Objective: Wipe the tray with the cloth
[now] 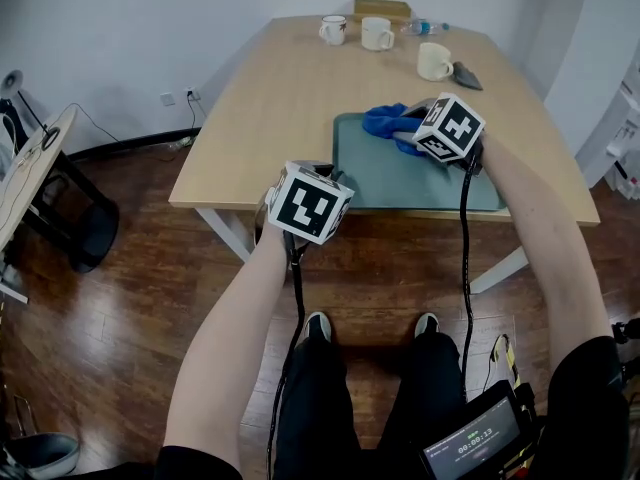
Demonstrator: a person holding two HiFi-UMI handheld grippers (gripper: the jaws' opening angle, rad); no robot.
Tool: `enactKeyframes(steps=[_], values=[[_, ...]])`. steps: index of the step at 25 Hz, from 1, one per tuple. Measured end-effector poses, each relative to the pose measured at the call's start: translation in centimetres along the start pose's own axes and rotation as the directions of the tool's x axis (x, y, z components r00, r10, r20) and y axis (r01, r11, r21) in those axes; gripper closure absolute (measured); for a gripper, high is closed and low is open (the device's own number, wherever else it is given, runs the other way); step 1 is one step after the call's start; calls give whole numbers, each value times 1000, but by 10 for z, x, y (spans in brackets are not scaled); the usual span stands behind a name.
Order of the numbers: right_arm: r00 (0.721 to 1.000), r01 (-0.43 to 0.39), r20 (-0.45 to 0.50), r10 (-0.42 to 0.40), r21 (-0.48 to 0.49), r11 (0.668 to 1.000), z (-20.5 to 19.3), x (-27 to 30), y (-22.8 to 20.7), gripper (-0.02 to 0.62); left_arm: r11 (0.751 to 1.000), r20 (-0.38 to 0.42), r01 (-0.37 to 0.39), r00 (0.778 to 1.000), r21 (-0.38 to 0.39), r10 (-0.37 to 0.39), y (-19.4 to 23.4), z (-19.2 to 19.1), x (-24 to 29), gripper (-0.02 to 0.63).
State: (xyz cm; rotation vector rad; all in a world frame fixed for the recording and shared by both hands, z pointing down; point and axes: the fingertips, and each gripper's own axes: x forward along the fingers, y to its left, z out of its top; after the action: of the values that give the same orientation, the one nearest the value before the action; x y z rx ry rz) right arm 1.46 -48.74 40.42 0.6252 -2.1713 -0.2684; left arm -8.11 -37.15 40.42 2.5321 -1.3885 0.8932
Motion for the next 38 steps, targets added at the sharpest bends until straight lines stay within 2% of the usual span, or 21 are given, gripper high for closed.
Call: enactKeyframes(steps=[2, 6, 11, 18, 22, 28, 34, 38], values=[[999, -34, 15, 34, -29, 999, -1, -9, 16, 490, 1000, -2, 22, 1000, -4, -22, -4, 0, 2, 537], [994, -108, 23, 110, -79, 991, -4, -34, 54, 491, 1000, -10, -23, 1000, 15, 23, 3, 0, 2, 537], [982, -182, 19, 186, -126, 975, -12, -52, 99, 491, 1000, -12, -21, 1000, 13, 21, 5, -7, 10, 537], [977, -207, 20, 212, -154, 966, -14, -72, 126, 491, 1000, -17, -7, 1000, 7, 8, 2, -6, 5, 537], [980, -195, 25, 199, -113, 974, -20, -67, 107, 491, 1000, -9, -15, 1000, 11, 15, 2, -5, 6, 537], [999, -50, -1, 51, 24, 998, -42, -50, 26, 491, 1000, -12, -1, 1000, -3, 1, -4, -1, 1, 537], [995, 72, -65, -70, 37, 997, -51, -32, -23, 491, 1000, -8, -19, 1000, 0, 19, -1, 0, -7, 537], [992, 96, -82, -93, 43, 994, -50, -30, -33, 491, 1000, -12, -13, 1000, -9, 13, -2, 2, -8, 537]])
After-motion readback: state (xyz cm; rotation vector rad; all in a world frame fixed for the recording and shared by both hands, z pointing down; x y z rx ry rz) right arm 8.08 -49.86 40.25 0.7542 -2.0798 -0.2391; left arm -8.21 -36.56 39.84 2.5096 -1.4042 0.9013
